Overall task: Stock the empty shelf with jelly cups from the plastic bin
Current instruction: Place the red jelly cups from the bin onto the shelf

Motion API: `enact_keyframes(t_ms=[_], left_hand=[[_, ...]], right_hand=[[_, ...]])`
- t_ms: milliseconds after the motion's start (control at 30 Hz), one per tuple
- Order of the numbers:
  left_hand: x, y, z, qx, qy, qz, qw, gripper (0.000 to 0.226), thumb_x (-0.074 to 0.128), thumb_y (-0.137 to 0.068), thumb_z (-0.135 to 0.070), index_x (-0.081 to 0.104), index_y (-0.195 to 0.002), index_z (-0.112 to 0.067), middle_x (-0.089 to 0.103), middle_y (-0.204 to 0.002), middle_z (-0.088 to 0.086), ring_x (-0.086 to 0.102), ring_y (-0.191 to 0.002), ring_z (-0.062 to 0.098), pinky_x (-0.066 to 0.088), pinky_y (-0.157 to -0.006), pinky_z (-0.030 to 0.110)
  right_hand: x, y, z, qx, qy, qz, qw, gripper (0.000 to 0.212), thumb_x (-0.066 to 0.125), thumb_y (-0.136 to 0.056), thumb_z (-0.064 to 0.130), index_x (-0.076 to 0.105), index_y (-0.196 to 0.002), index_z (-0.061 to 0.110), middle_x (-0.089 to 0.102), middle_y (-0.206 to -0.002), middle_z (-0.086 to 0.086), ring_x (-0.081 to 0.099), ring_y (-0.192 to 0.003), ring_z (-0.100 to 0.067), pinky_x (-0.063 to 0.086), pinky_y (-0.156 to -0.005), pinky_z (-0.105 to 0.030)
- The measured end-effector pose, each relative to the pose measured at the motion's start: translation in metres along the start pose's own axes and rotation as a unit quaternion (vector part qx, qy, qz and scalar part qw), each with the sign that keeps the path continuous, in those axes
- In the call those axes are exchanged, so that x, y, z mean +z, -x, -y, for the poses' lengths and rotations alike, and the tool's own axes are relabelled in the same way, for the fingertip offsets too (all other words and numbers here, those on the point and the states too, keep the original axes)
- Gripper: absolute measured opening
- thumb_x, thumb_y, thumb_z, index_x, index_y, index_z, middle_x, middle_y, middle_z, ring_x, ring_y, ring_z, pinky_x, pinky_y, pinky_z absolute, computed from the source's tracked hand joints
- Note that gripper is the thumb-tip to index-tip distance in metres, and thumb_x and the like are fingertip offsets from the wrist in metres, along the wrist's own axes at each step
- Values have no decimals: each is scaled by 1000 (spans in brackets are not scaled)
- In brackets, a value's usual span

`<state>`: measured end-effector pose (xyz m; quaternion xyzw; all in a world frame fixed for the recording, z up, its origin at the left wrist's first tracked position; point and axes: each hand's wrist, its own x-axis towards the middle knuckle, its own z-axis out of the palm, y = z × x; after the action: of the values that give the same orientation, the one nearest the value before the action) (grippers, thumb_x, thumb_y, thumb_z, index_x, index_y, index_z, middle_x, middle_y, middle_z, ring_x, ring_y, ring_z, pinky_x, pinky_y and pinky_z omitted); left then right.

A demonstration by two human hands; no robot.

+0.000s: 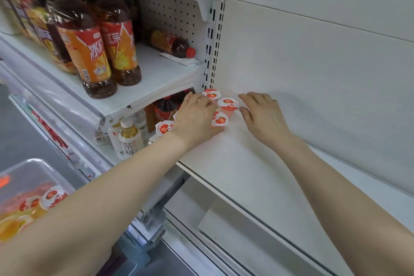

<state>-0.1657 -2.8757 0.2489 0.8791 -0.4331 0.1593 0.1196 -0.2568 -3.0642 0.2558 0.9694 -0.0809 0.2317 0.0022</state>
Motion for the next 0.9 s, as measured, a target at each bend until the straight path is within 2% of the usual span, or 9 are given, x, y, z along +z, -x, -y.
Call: enact_keyframes(t_ms=[100,233,400,533,667,900], left_hand=[[-17,15,6,18,12,-27,999,59,57,-87,-55,57,-134,-19,60,-126,4,45,-124,26,28,-113,42],[-39,48,25,42,24,-75,996,49,64,-85,-45,64,-124,-15,63,-119,7,52,-116,30,41,-103,42],[-64,107,63,43,18,-105,993,44,52,-90,-46,67,-117,-15,64,-112,3,54,-110,25,43,-98,38],[-80,168,101,32,1,-126,992,38,60,-88,-37,68,-114,-11,66,-109,8,56,-107,29,44,-97,40],[-85,232,145,-13,-7,-98,995,38,62,-86,-36,67,-116,-12,64,-109,7,55,-108,30,42,-97,39],[-75,356,221,-135,-18,-59,989,35,64,-86,-34,68,-113,-12,66,-106,8,57,-104,32,40,-96,37]], right_hand=[[-11,7,15,-17,18,-21,999,38,46,-96,28,60,-127,12,63,-120,-9,56,-107,-37,45,-82,-44],[-24,19,51,-45,40,-35,998,39,44,-95,31,59,-126,12,62,-120,-7,56,-105,-34,44,-83,-43],[-32,40,117,-80,28,-38,996,42,44,-96,32,55,-132,13,60,-127,-9,54,-112,-34,44,-89,-43],[-27,59,179,-114,24,-32,993,44,45,-97,33,55,-134,10,58,-132,-11,52,-120,-34,45,-96,-48],[-13,81,247,-136,5,-3,991,48,39,-98,37,53,-135,11,57,-132,-10,52,-119,-32,43,-93,-47],[48,122,354,-202,-64,7,977,43,47,-95,33,58,-129,9,60,-123,-10,55,-110,-32,43,-88,-43]])
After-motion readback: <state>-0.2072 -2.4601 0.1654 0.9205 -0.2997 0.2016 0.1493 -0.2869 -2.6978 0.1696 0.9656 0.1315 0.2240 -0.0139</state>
